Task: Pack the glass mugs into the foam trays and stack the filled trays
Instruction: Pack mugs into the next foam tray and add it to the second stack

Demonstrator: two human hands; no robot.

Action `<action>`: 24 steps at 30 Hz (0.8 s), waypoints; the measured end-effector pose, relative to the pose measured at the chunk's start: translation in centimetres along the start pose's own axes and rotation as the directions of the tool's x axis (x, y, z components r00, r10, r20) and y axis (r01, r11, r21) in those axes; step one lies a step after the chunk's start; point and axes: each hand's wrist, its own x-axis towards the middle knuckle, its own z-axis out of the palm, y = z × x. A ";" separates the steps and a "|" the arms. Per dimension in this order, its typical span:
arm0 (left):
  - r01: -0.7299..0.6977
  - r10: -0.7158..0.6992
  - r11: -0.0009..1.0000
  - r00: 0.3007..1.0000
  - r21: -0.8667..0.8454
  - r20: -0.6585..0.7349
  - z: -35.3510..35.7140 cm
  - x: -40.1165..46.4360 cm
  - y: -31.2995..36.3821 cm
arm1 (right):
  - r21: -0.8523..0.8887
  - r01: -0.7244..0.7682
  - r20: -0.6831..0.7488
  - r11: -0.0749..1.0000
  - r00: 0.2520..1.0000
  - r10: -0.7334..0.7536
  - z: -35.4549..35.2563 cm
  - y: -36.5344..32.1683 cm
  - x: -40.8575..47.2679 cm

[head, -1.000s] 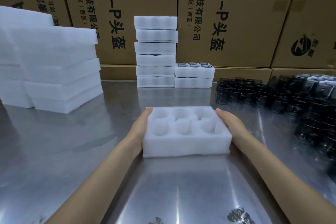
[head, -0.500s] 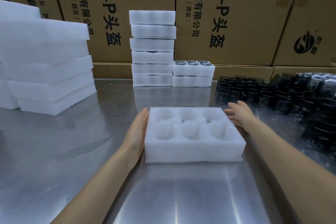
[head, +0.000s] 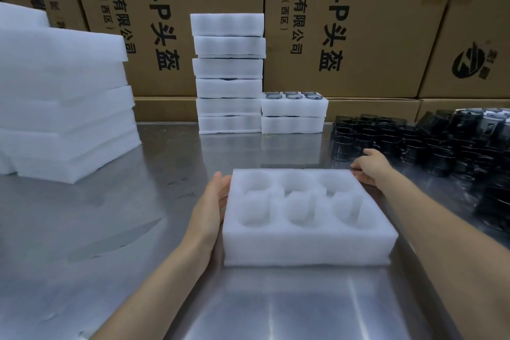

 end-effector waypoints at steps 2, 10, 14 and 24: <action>0.006 -0.006 1.000 1.000 0.017 -0.010 0.2 -0.1 0.0 | 0.011 -0.011 0.002 1.000 1.000 0.011 0.0 0.1 0.2; -0.008 0.010 0.998 1.000 0.065 -0.026 0.4 -0.1 -0.1 | -0.035 0.007 0.021 0.999 1.000 -0.007 -0.1 0.1 0.7; -0.017 0.017 0.997 1.000 0.080 0.002 0.5 0.1 -0.5 | -0.042 0.039 0.030 0.998 0.999 -0.037 -0.1 0.1 0.9; -0.035 0.040 0.991 0.999 0.132 -0.035 1.1 1.6 -1.5 | -0.055 0.104 0.006 0.993 0.995 -0.104 0.2 0.5 1.6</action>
